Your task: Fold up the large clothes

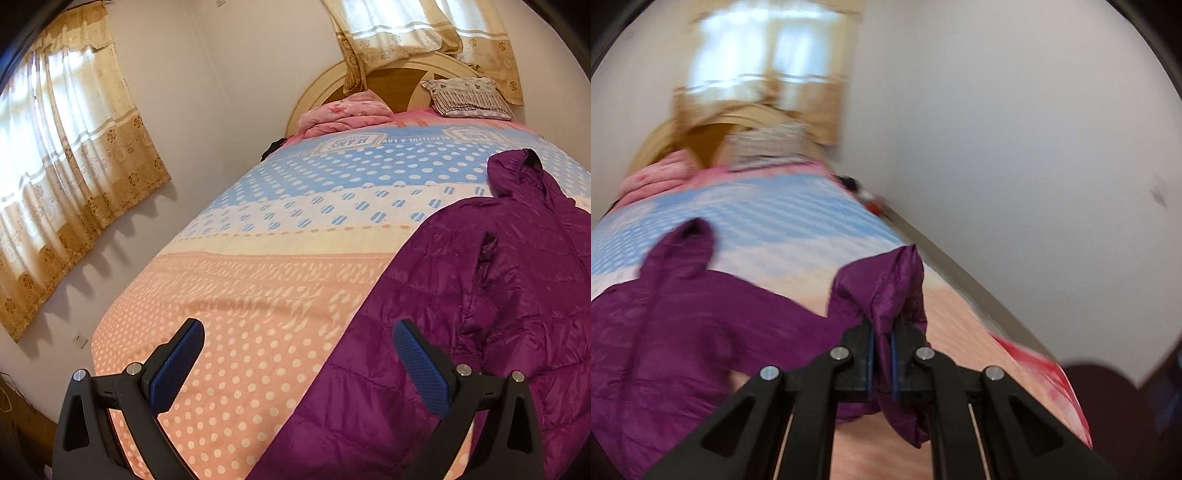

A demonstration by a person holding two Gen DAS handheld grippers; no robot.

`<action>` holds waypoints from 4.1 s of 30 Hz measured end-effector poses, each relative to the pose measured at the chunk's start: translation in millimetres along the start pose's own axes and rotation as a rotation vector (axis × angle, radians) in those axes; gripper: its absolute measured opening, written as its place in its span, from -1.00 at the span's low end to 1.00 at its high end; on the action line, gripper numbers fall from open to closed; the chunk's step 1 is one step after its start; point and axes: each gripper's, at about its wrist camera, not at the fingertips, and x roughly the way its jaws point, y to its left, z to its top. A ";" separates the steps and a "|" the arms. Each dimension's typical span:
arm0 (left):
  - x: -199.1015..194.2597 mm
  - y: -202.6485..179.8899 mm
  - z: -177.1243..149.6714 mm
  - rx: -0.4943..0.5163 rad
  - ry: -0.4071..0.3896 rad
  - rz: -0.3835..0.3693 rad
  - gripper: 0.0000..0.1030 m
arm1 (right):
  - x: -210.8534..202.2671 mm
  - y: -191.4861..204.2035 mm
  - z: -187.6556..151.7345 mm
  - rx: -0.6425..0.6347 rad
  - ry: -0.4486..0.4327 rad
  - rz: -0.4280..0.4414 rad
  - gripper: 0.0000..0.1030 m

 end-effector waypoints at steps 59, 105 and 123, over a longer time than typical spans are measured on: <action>-71.3 -324.2 50.8 0.346 -0.019 -0.443 -0.78 | 55.0 36.4 -115.9 -0.033 0.088 0.222 0.66; 69.2 -259.6 31.7 0.230 0.033 -0.010 0.60 | 185.1 139.0 -66.2 -0.119 0.334 0.298 -0.27; 76.3 -255.7 27.8 0.165 0.063 -0.068 0.77 | 161.8 184.1 -82.0 -0.192 0.322 0.340 0.09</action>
